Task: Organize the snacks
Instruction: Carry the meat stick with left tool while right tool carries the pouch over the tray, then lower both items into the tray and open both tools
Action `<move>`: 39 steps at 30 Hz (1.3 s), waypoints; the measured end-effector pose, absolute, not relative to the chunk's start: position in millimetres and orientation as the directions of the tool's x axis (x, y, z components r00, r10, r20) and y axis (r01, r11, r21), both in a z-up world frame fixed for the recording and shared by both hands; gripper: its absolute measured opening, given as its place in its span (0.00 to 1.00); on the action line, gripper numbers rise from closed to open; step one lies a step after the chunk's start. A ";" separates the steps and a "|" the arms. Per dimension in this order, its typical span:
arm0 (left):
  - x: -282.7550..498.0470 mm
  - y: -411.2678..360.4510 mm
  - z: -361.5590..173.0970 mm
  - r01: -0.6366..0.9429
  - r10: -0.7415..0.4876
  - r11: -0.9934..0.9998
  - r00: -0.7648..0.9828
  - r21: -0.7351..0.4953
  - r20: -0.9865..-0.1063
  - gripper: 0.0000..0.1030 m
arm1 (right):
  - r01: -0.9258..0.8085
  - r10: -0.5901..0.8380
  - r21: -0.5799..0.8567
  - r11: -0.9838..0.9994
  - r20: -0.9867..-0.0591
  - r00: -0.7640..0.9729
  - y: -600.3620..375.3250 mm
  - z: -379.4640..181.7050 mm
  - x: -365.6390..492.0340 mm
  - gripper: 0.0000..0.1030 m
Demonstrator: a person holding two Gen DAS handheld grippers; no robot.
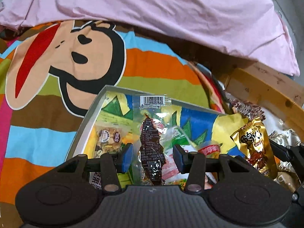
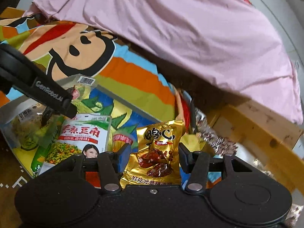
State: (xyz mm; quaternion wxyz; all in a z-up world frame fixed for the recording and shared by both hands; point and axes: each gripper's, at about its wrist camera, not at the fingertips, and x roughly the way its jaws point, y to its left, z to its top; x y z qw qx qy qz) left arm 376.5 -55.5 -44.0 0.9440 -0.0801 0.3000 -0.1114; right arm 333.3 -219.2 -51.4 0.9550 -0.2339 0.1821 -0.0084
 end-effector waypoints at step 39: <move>391.4 -57.2 -63.4 0.127 -0.239 0.968 0.722 -0.215 -0.649 0.49 | -0.067 -0.101 -0.353 0.933 -0.437 0.894 -229.7 -57.4 355.4 0.53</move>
